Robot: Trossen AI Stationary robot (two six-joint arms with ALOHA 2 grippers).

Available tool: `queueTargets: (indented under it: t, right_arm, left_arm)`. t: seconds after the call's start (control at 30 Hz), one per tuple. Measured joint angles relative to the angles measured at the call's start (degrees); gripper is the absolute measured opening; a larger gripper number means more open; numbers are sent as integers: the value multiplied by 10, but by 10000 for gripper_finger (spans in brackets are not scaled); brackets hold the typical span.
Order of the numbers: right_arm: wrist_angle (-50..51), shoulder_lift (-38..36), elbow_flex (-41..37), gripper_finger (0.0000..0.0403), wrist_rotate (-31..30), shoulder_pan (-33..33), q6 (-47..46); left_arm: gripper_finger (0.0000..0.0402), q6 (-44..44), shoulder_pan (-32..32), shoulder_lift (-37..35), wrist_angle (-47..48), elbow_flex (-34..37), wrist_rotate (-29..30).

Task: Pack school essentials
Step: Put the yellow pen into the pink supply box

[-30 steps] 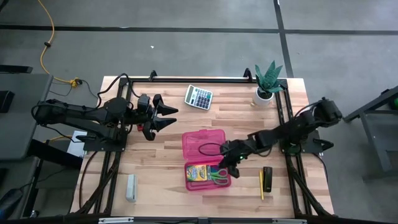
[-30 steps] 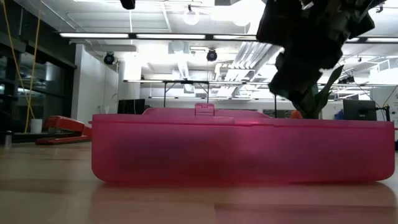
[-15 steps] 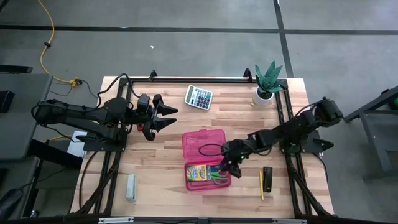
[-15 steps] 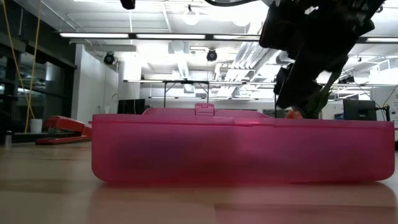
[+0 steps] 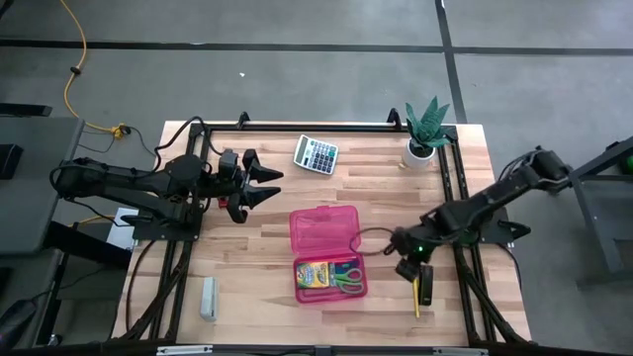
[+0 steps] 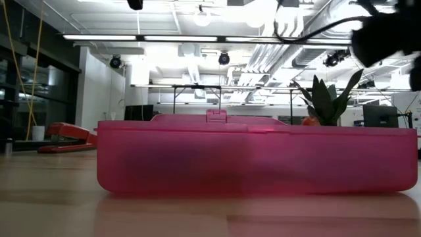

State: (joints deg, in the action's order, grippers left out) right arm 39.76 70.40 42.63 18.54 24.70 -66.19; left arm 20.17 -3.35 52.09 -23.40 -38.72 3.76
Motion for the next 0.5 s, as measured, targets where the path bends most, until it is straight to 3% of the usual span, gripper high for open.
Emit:
queueTargets:
  t: [0.13, 0.33, 0.5]
  right_arm:
    - [-24, 16, 0, 150, -2, 52, -50]
    - [-45, 66, 21, 15, 28, 104, -25]
    - [-13, 125, 114, 4, 26, 147, 81]
  left_arm:
    - [207, -14, 0, 0, 0, 0, 1]
    - [207, -14, 0, 0, 0, 0, 13]
    - [207, -14, 0, 0, 0, 0, 17]
